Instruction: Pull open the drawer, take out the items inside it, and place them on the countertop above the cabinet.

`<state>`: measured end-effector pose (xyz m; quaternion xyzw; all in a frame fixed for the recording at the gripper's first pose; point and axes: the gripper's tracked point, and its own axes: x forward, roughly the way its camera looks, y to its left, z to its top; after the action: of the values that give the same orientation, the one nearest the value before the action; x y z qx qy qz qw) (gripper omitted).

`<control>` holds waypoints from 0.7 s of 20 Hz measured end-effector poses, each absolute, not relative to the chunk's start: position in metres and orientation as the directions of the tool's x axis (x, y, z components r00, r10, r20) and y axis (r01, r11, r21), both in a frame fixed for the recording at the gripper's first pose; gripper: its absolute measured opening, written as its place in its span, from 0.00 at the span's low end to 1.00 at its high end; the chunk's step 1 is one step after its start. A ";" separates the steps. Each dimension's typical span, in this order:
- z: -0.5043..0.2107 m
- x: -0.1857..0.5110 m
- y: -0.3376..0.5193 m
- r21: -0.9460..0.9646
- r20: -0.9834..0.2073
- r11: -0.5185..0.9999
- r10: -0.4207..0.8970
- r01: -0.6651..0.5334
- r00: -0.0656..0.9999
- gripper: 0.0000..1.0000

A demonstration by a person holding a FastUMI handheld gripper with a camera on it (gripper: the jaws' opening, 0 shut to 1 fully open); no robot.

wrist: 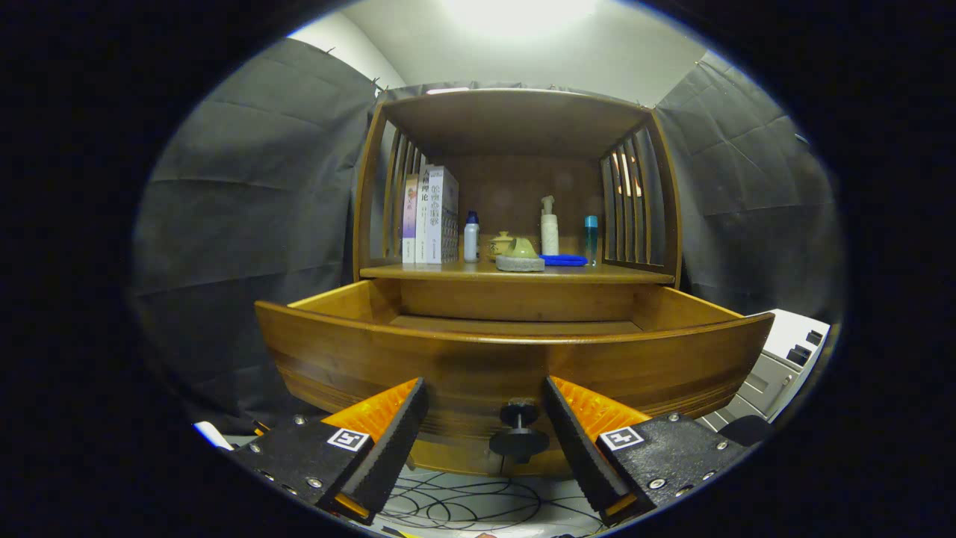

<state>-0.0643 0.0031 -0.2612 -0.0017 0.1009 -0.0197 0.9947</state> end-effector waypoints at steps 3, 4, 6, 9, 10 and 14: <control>-0.268 -0.063 -0.002 -0.011 -0.205 0.996 -0.091 0.090 0.974 0.94; -0.269 -0.062 -0.005 -0.014 -0.209 0.994 -0.112 0.111 0.971 0.94; -0.266 -0.061 -0.004 0.000 -0.208 0.991 -0.129 0.132 0.970 0.94; -0.267 -0.057 -0.002 0.003 -0.209 0.991 -0.129 0.133 0.969 0.95; -0.267 -0.057 -0.003 0.004 -0.209 0.992 -0.126 0.130 0.970 0.95; -0.271 -0.048 -0.006 0.023 -0.227 0.994 -0.095 0.103 0.969 0.95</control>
<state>-0.0479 -0.0056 -0.2711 0.0175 0.1135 -0.0498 0.9921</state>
